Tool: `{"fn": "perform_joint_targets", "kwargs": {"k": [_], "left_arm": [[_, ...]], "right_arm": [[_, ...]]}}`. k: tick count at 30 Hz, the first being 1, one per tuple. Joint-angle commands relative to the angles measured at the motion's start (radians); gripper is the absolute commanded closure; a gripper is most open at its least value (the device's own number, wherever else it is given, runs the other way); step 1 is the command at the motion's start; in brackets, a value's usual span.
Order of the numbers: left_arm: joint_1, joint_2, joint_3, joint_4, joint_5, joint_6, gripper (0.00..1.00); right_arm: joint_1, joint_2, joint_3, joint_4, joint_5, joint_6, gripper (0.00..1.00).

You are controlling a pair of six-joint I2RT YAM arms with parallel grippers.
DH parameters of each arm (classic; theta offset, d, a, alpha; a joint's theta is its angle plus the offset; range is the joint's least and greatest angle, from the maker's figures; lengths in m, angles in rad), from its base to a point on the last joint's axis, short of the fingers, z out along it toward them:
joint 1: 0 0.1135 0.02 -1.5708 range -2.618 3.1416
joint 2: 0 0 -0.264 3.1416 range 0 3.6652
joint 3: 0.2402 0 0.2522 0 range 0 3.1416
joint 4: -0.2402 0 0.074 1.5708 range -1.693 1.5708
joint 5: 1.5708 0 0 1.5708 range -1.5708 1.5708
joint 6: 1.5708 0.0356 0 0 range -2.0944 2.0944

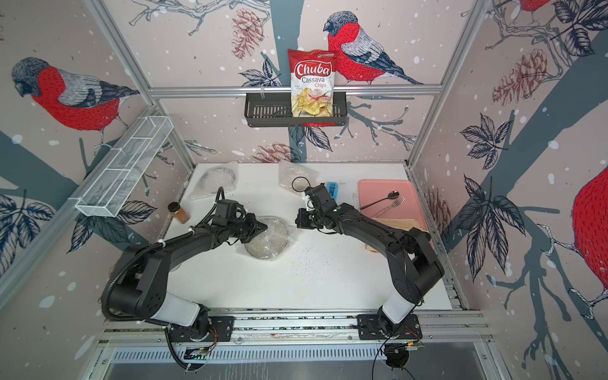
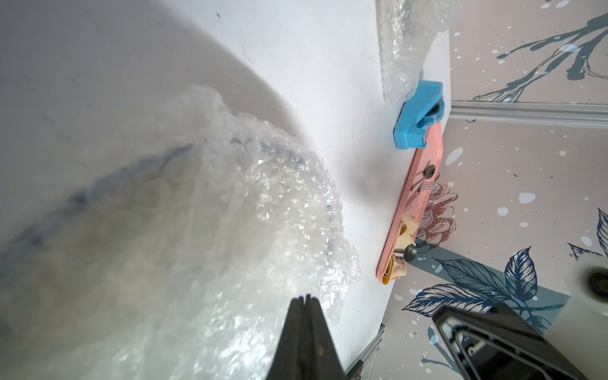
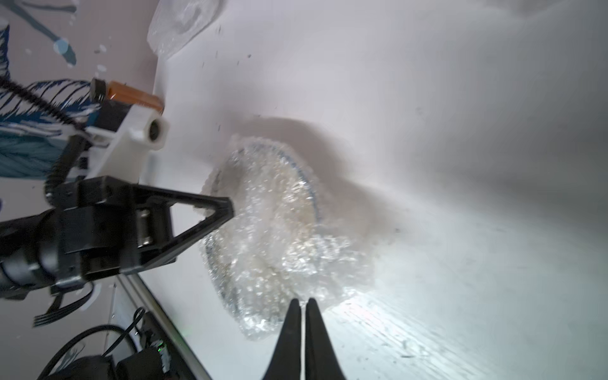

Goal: Wrap dinner plates in bubble wrap
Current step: Stick the tape on the bubble wrap, then reset both arms

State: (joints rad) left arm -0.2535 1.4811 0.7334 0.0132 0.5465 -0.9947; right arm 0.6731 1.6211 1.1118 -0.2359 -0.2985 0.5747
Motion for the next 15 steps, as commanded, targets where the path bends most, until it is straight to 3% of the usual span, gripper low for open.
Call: {"fn": "perform_joint_targets", "kwargs": {"k": [1,9,13,15], "left_arm": [[0.038,-0.050,0.005,-0.097,-0.060,0.031,1.00],[0.195,-0.240,-0.009,-0.220,-0.123,0.111,1.00],[0.283,-0.303,-0.010,-0.295,-0.143,0.212,1.00],[0.322,-0.339,-0.026,-0.298,-0.190,0.298,1.00]], "right_arm": [[-0.052,-0.056,-0.053,0.059,0.095,-0.052,0.90],[-0.208,-0.205,-0.210,0.189,0.108,-0.085,0.84],[-0.249,-0.235,-0.264,0.242,0.127,-0.114,0.84],[-0.258,-0.252,-0.296,0.276,0.198,-0.147,0.75]]}}
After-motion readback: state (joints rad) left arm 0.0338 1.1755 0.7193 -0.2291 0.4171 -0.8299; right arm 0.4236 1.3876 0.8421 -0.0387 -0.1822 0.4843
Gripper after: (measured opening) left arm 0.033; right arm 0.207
